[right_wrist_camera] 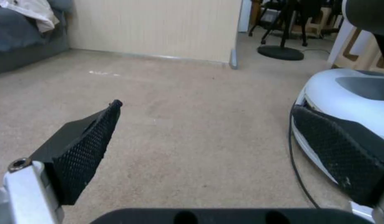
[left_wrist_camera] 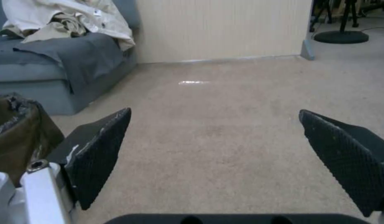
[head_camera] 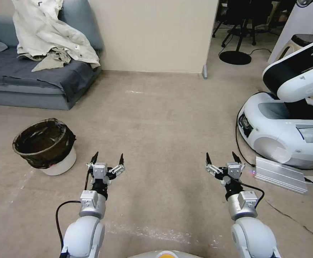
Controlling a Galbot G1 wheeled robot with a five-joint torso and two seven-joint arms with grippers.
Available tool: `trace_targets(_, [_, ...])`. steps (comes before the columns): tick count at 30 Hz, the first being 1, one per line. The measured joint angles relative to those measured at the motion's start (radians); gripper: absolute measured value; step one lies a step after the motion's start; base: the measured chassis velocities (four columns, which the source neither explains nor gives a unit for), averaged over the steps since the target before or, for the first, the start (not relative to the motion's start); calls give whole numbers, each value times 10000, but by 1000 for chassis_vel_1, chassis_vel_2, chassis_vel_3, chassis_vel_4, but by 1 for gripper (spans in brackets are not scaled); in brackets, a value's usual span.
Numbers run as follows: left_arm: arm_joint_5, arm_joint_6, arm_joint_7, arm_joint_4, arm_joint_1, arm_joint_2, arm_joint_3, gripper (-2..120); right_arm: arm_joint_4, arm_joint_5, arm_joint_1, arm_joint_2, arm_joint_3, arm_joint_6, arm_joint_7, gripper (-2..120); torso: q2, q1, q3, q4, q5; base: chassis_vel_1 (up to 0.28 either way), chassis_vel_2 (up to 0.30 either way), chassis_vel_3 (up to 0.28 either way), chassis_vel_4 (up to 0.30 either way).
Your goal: Pick up the trash can from the floor.
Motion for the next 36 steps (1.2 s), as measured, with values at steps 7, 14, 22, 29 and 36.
trace_targets(7, [0, 0, 0, 0, 0, 0, 0, 100, 0, 0, 0, 0, 0, 0, 0, 100, 0, 0, 0, 0, 0, 0, 0, 0, 0])
trace_targets(14, [0, 0, 0, 0, 0, 0, 0, 100, 0, 1, 0, 0, 0, 0, 0, 100, 0, 0, 0, 0, 0, 0, 0, 0, 0])
trace_targets(22, [0, 0, 0, 0, 0, 0, 0, 100, 0, 0, 0, 0, 0, 0, 0, 100, 0, 0, 0, 0, 0, 0, 0, 0, 0])
trace_targets(29, [-554, 836, -174, -1037, -305, -259, 368, 100, 863, 138, -240, 96, 202, -431, 47, 100, 0, 0, 0, -2, 0, 0, 0, 0, 0])
trace_targets(36, [-1616, 2434, -668, -2705, -765, -375, 700, 100, 3363, 610, -968, 386, 814, -1729, 235, 100, 0, 0, 0, 0, -5, 0, 0, 0, 0])
